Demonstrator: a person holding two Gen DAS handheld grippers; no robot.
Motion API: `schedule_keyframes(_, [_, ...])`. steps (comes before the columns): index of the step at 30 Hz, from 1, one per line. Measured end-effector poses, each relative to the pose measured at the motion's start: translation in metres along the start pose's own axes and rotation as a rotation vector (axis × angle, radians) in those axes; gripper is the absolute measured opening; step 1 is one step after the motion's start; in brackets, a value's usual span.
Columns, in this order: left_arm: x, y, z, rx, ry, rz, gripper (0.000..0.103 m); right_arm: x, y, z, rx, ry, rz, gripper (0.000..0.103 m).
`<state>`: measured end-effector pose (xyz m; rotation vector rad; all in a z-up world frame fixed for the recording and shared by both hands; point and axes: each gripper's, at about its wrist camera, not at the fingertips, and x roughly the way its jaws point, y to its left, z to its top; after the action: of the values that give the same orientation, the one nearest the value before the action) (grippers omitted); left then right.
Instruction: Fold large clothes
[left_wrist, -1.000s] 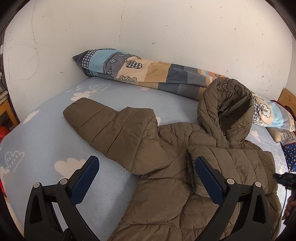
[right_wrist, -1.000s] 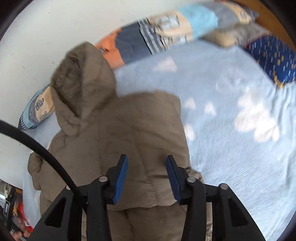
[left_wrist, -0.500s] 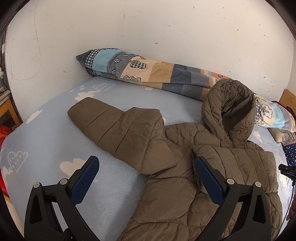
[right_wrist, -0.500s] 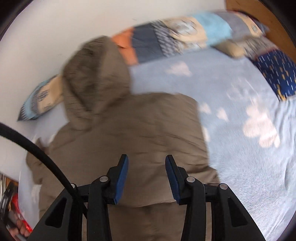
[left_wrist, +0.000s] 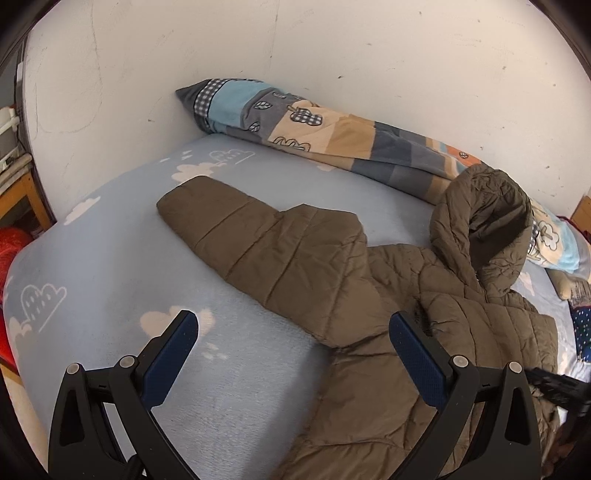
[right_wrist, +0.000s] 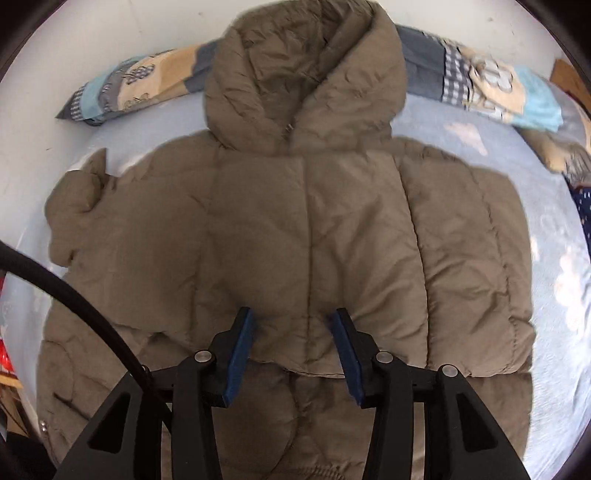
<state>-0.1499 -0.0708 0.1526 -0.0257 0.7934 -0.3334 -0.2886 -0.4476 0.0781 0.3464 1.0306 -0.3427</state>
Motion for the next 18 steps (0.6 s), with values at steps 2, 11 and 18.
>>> schedule_keyframes(2, [0.003, 0.007, 0.004, -0.008, 0.013, 0.002, 0.103, -0.023, 0.002, 0.003, 0.009, -0.051, 0.038, 0.049])
schedule_keyframes(11, [0.018, 0.056, 0.019, -0.137, 0.044, 0.036, 0.103, -0.143, 0.007, -0.03, 0.083, -0.313, 0.064, 0.066])
schedule_keyframes(18, [0.045, 0.089, 0.024, -0.206, 0.107, 0.051, 0.103, -0.132, 0.009, -0.047, 0.044, -0.318, -0.007, 0.07])
